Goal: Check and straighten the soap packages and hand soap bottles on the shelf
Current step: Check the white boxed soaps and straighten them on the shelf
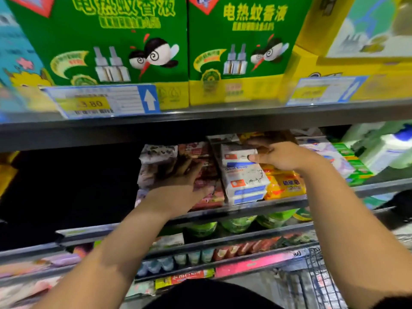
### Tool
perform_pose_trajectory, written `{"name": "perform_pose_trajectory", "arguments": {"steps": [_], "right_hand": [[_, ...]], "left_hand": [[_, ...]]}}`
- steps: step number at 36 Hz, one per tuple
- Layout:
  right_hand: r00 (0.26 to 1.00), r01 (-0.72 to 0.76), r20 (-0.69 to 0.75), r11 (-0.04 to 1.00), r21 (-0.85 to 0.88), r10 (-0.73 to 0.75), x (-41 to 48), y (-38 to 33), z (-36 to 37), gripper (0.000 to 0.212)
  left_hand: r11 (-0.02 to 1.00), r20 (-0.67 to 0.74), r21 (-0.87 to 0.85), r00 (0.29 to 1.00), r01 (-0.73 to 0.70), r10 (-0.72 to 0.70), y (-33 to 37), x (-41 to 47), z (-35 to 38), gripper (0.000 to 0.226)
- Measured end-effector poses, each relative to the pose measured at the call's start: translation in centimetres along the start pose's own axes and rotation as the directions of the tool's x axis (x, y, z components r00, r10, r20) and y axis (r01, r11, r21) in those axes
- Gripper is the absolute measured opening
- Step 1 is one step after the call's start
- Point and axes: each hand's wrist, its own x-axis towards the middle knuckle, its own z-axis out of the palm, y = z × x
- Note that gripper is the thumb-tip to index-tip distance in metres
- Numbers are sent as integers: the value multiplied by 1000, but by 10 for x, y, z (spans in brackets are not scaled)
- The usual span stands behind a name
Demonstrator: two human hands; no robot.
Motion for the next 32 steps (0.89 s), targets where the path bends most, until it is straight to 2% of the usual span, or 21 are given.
{"name": "perform_pose_trajectory", "arguments": {"steps": [5, 7, 11, 13, 17, 19, 22, 24, 26, 28, 30, 32], "right_hand": [[1000, 11, -18, 999, 47, -10, 7, 7, 1, 63], [997, 81, -7, 996, 34, -81, 6, 2, 5, 47], [964, 264, -45, 945, 191, -260, 5, 2, 18, 28], [949, 314, -59, 937, 151, -308, 5, 1, 27, 30], [938, 321, -187, 936, 143, -293, 5, 7, 49, 50], [922, 351, -220, 928, 124, -320, 6, 10, 60, 49], [916, 375, -238, 901, 218, -323, 5, 11, 72, 49], [904, 391, -270, 896, 210, -331, 10, 14, 76, 55], [895, 411, -260, 896, 169, -362, 12, 14, 76, 47], [905, 393, -268, 891, 226, -331, 4, 7, 71, 39], [906, 386, -260, 904, 184, -334, 3, 12, 73, 45], [945, 306, -182, 929, 209, -271, 3, 13, 74, 51]], "left_hand": [[997, -136, 49, 989, 62, -55, 9, 2, 16, 76], [993, -179, 81, 982, 81, -65, 8, 2, 20, 76], [986, -222, 133, 972, 104, -73, 9, 6, 27, 84], [988, -241, 129, 969, 84, -51, 9, 9, 29, 90], [976, -199, 200, 979, 87, -47, 8, 8, 28, 90], [968, -189, 230, 980, 100, -57, 7, 7, 27, 87], [992, -213, 123, 977, 4, 23, 8, 6, 26, 78], [990, -241, 139, 970, 22, 12, 10, 3, 24, 76], [983, -232, 176, 973, 45, -3, 13, 0, 21, 77], [988, -177, 145, 984, 55, -28, 11, 1, 20, 74], [992, -149, 110, 988, 58, -41, 10, 2, 19, 72], [993, -163, 109, 986, 46, -27, 10, 3, 20, 73]]}}
